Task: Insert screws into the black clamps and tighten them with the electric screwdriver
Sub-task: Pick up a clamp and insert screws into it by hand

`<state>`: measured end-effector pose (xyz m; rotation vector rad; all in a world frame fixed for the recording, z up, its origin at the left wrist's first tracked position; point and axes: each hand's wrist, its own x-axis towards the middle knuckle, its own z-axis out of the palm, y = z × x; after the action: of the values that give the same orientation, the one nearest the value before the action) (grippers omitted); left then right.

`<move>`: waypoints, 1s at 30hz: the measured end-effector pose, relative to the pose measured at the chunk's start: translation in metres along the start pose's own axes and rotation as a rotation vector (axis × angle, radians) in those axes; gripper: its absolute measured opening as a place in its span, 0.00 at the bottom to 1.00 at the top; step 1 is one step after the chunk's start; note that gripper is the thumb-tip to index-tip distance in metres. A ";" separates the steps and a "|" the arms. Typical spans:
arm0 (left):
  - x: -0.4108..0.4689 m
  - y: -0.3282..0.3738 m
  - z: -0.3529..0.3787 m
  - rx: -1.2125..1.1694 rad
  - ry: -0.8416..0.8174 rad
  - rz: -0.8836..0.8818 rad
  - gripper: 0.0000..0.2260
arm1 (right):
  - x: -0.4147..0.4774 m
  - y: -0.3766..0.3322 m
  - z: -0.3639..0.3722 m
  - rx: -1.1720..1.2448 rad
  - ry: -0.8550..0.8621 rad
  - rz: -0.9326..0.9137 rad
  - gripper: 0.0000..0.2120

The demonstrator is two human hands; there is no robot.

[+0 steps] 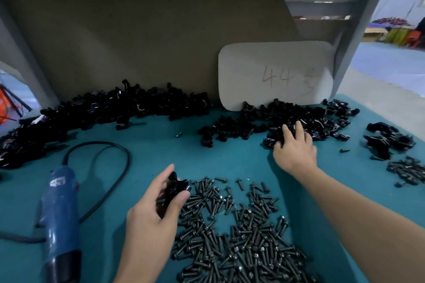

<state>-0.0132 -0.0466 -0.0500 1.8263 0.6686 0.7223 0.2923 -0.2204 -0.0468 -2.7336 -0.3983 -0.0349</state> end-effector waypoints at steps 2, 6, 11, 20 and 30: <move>0.000 -0.002 0.001 0.045 -0.015 0.020 0.26 | 0.007 0.000 0.003 -0.002 0.009 -0.026 0.27; -0.003 -0.001 0.003 0.109 -0.030 0.062 0.26 | -0.001 0.001 0.000 0.091 0.154 -0.062 0.19; -0.013 0.013 0.003 0.164 -0.104 0.110 0.24 | -0.026 -0.002 0.000 -0.028 0.361 -0.132 0.10; -0.033 0.025 -0.017 -0.191 -0.189 0.025 0.17 | -0.087 -0.049 -0.040 0.753 0.337 0.061 0.06; -0.057 0.009 -0.024 -0.433 -0.186 -0.016 0.16 | -0.201 -0.100 -0.058 1.417 -0.718 0.054 0.19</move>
<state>-0.0684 -0.0764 -0.0441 1.4640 0.3693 0.6204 0.0728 -0.2071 0.0276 -1.2642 -0.3206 0.8873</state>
